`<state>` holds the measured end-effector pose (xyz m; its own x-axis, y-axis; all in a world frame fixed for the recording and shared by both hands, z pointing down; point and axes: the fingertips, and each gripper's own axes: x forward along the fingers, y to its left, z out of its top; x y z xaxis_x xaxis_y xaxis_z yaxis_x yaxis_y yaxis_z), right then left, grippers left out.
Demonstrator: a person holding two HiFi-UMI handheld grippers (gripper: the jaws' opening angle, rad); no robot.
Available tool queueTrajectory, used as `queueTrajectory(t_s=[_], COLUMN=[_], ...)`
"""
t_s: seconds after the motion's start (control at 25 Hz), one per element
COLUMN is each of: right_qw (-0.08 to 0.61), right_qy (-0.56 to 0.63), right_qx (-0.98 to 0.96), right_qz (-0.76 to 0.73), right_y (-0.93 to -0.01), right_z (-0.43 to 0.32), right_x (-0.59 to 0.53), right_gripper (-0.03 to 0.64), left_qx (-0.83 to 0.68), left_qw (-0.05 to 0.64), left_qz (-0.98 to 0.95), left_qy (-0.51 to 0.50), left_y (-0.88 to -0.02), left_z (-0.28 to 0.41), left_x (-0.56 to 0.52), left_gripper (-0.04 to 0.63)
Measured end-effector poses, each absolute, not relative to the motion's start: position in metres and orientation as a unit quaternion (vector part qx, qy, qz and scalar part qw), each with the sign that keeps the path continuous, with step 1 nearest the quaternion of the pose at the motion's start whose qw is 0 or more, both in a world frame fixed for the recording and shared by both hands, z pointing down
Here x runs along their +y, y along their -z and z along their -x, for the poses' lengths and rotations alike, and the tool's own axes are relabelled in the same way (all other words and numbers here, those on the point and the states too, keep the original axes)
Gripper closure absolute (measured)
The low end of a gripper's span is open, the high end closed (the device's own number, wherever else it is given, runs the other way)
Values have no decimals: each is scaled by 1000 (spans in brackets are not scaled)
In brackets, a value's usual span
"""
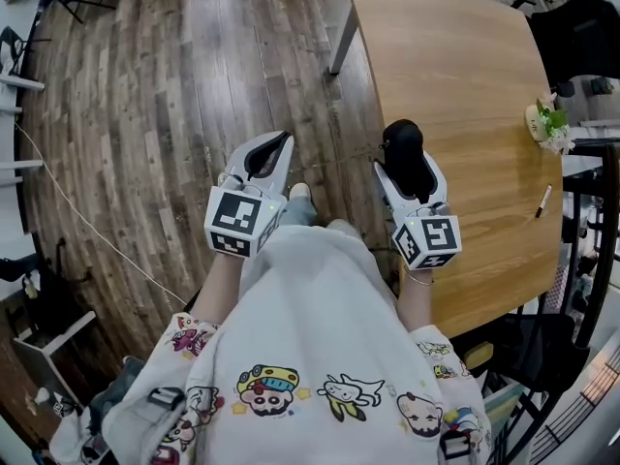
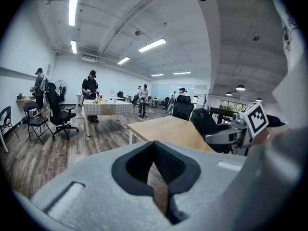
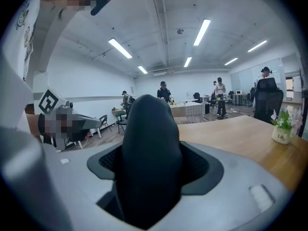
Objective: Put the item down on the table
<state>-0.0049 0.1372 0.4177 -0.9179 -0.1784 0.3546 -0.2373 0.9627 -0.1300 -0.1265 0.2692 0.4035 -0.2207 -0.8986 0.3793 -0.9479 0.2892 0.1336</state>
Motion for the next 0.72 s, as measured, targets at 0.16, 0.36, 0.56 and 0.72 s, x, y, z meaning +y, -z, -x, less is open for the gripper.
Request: queueTrajectory(t_s=[0.16, 0.36, 0.56, 0.72], right_qw=[178, 189, 195, 195], right_qy=[-87, -95, -102, -108], right_qx=[-970, -963, -959, -956], right_qz=[-139, -167, -180, -189], right_y=[-423, -427, -436, -447], right_z=[7, -2, -5, 7], right_x=[131, 119, 96, 72], right_gripper=[262, 262, 262, 262], left_qx=[-763, -746, -736, -726], left_qw=[201, 209, 211, 212], left_qz=[-610, -629, -639, -648], left_qy=[-70, -73, -75, -85], left_y=[-411, -415, -420, -428], left_z=[140, 140, 141, 154], left_x=[261, 244, 217, 193], left_gripper=[595, 595, 595, 596])
